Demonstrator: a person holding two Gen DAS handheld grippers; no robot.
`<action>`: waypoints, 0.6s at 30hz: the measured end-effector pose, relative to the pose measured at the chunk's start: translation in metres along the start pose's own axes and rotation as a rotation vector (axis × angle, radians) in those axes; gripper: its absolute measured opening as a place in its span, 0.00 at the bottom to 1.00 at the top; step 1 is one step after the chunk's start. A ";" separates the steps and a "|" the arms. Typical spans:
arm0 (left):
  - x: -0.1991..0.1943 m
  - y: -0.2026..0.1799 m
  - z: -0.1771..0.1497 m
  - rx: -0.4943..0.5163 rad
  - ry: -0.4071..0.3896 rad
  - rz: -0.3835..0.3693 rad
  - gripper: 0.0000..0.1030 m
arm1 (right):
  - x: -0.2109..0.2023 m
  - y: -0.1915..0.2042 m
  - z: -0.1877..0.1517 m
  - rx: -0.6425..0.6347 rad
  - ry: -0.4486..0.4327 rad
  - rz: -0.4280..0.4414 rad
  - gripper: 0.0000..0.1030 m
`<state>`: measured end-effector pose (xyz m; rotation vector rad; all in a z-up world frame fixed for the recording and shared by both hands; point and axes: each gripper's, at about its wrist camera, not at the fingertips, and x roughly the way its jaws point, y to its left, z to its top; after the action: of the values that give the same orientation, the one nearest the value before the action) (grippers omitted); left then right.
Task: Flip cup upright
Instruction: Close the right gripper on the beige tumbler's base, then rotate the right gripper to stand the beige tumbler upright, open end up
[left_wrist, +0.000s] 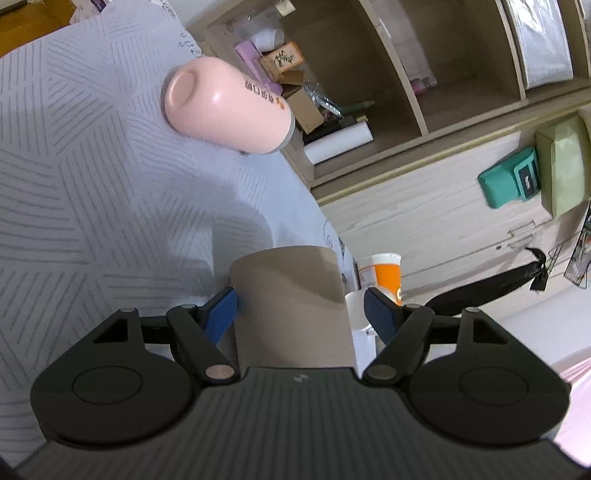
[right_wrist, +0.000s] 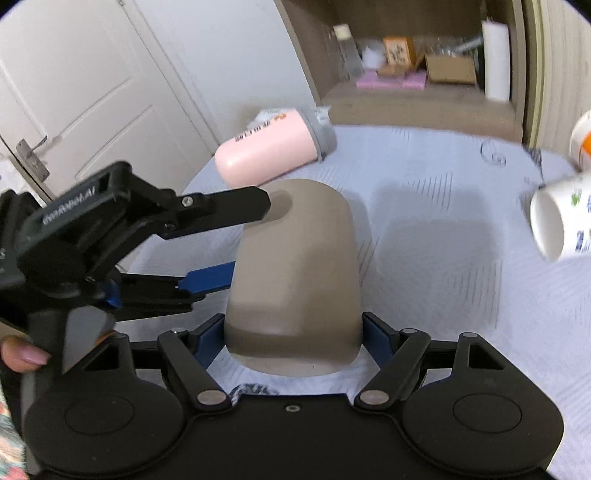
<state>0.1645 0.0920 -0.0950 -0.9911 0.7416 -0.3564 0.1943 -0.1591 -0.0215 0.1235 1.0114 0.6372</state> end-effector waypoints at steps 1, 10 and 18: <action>0.001 0.000 -0.001 0.006 0.006 0.008 0.72 | 0.000 0.001 -0.001 -0.002 0.010 0.001 0.80; 0.011 -0.004 -0.002 0.046 0.055 0.064 0.75 | -0.009 0.016 0.016 -0.111 0.039 0.015 0.94; 0.010 0.000 -0.001 0.044 0.074 0.050 0.76 | 0.002 0.015 0.033 -0.152 0.133 0.012 0.92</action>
<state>0.1713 0.0854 -0.0994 -0.9200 0.8211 -0.3664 0.2159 -0.1396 0.0001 -0.0463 1.0865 0.7381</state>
